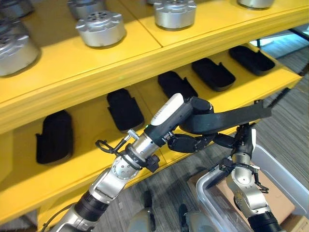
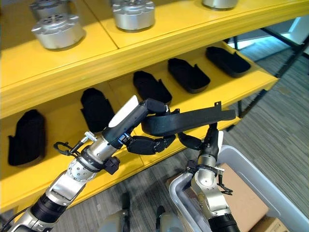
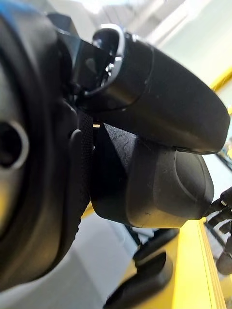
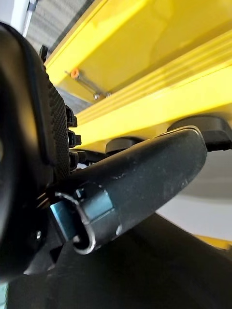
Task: Move parts from the plastic box to the shelf.
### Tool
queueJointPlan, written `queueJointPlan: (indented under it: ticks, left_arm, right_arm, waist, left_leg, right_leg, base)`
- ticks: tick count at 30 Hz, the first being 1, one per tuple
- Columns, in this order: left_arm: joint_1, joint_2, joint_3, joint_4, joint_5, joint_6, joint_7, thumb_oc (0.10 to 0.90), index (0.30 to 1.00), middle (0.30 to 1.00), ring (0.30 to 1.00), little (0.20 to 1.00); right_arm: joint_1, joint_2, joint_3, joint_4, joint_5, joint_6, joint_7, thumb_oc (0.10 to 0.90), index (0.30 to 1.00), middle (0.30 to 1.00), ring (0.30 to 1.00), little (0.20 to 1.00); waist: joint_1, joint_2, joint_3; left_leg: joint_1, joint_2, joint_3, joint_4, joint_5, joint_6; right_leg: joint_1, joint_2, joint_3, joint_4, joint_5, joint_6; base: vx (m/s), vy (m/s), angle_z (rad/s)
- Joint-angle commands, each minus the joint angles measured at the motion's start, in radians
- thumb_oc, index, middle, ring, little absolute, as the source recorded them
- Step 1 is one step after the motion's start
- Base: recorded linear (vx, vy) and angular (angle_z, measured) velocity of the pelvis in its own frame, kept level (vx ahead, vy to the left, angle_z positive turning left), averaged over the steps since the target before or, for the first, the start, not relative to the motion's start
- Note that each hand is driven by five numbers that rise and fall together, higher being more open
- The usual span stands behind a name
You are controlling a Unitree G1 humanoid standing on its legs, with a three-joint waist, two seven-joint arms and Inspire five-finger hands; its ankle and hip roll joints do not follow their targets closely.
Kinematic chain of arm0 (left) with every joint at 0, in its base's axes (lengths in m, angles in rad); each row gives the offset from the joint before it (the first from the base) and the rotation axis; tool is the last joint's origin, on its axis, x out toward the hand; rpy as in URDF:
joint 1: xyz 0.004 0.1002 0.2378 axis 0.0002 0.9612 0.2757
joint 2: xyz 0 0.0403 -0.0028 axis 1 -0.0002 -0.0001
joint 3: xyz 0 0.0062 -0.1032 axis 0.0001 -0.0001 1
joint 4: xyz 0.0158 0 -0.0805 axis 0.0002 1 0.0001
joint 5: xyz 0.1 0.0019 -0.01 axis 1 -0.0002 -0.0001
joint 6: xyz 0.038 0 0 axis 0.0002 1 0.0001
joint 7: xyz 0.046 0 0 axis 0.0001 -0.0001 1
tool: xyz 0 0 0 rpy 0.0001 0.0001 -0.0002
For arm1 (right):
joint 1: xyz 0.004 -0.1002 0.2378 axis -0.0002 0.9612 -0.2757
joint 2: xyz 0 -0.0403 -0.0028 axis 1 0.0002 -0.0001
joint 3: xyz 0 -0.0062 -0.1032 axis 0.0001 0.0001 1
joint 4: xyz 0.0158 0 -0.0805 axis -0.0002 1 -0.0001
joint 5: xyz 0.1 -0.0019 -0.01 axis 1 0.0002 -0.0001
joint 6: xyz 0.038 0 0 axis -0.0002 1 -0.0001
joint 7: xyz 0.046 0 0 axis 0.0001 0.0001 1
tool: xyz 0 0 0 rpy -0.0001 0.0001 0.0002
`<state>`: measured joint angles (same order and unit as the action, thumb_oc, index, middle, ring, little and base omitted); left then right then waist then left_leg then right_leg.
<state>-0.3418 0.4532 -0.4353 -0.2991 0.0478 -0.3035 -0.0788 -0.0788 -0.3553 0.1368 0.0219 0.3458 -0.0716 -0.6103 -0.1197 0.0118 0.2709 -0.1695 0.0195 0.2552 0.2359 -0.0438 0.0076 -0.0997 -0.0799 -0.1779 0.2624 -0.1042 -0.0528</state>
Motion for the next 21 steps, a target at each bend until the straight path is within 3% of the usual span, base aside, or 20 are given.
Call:
queueJointPlan:
  ticks: [1,5,6,7,13,15,16,18,19,21]
  left_arm:
    - [-0.112,-0.053,0.049,-0.147,-0.098,-0.161,0.011,0.400,0.300,0.300,0.300,0.300]
    - [-0.135,-0.065,0.030,-0.147,-0.086,-0.162,0.008,0.400,0.300,0.300,0.300,0.300]
    - [-0.150,-0.065,0.015,-0.149,-0.068,-0.153,0.029,0.400,0.300,0.300,0.300,0.300]
    - [-0.151,-0.060,0.009,-0.151,-0.065,-0.151,0.038,0.400,0.300,0.300,0.300,0.300]
    - [-0.117,-0.008,0.035,-0.161,-0.002,-0.181,0.114,0.400,0.300,0.300,0.300,0.300]
    - [-0.094,0.007,0.050,-0.166,0.032,-0.207,0.132,0.400,0.300,0.300,0.300,0.300]
    - [-0.085,0.014,0.058,-0.171,0.052,-0.211,0.144,0.400,0.300,0.300,0.300,0.300]
    - [-0.083,0.021,0.065,-0.172,0.044,-0.210,0.144,0.400,0.300,0.300,0.300,0.300]
    - [-0.084,0.026,0.071,-0.170,0.046,-0.204,0.142,0.400,0.300,0.300,0.300,0.300]
    - [-0.073,0.044,0.081,-0.160,0.117,-0.212,0.202,0.400,0.300,0.300,0.300,0.300]
  right_arm:
    - [-0.111,-0.033,-0.075,-0.092,-0.077,-0.147,-0.063,0.900,1.000,1.000,1.000,1.000]
    - [-0.113,-0.020,-0.083,-0.092,-0.141,-0.151,-0.115,0.900,1.000,1.000,1.000,1.000]
    - [-0.116,-0.013,-0.083,-0.090,-0.132,-0.154,-0.117,0.900,1.000,1.000,1.000,1.000]
    - [-0.117,-0.011,-0.082,-0.085,-0.135,-0.152,-0.119,0.900,1.000,1.000,1.000,1.000]
    - [-0.138,0.013,-0.079,-0.067,-0.171,-0.125,-0.145,0.900,1.000,1.000,1.000,1.000]
    - [-0.124,0.020,-0.081,-0.076,-0.173,-0.122,-0.140,0.900,1.000,1.000,1.000,1.000]
    - [-0.105,0.019,-0.081,-0.099,-0.170,-0.111,-0.147,0.900,1.000,1.000,1.000,1.000]
    - [-0.093,0.016,-0.084,-0.116,-0.170,-0.102,-0.155,0.900,1.000,1.000,1.000,1.000]
    - [-0.081,0.016,-0.082,-0.126,-0.169,-0.095,-0.155,0.900,1.000,1.000,1.000,1.000]
    - [-0.075,0.013,-0.073,-0.114,-0.183,-0.102,-0.131,0.900,1.000,1.000,1.000,1.000]
  waist:
    - [-0.034,-0.023,-0.080]
    - [-0.053,0.008,-0.123]
    - [-0.059,0.022,-0.137]
    - [-0.063,0.025,-0.136]
    - [-0.045,0.008,-0.107]
    - [-0.042,0.002,-0.106]
    - [-0.040,0.004,-0.109]
    - [-0.041,0.007,-0.113]
    - [-0.039,0.010,-0.120]
    - [-0.027,0.007,-0.124]
  left_leg:
    - [0.125,-0.081,-0.006,0.024,-0.155,0.045]
    - [0.221,-0.107,-0.072,0.012,-0.147,0.029]
    - [0.264,-0.130,-0.136,-0.117,-0.152,0.046]
    - [0.280,-0.132,-0.152,-0.171,-0.145,0.056]
    - [0.307,-0.118,-0.220,-0.323,-0.073,0.090]
    - [0.300,-0.115,-0.216,-0.323,-0.065,0.097]
    - [0.287,-0.107,-0.213,-0.323,-0.051,0.099]
    - [0.278,-0.102,-0.211,-0.323,-0.042,0.098]
    - [0.268,-0.098,-0.203,-0.323,-0.035,0.095]
    - [0.273,-0.097,-0.172,-0.323,-0.041,0.090]
  right_leg:
    - [0.107,0.052,0.137,-0.195,0.062,0.101]
    - [0.080,0.085,0.137,-0.223,0.102,0.106]
    - [0.030,0.102,0.152,-0.216,0.131,0.118]
    - [0.012,0.106,0.159,-0.214,0.142,0.126]
    - [-0.086,0.096,0.199,-0.213,0.257,0.190]
    - [-0.093,0.109,0.198,-0.129,0.252,0.192]
    - [-0.091,0.121,0.204,-0.031,0.232,0.188]
    - [-0.090,0.128,0.213,0.024,0.209,0.183]
    - [-0.081,0.128,0.205,0.058,0.170,0.174]
    - [-0.042,0.087,0.155,0.001,0.148,0.169]
  base:
    - [-0.22,0.028,0.64]
    - [-0.35,0.107,0.32]
    - [-0.46,0.248,0.28]
    - [-0.46,0.249,0.13]
    - [-0.29,0.104,0.02]
    - [-0.30,0.039,-0.03]
    - [-0.22,0.034,0.00]
    - [-0.16,0.029,0.14]
    - [-0.12,0.021,0.24]
    - [-0.08,-0.005,0.20]
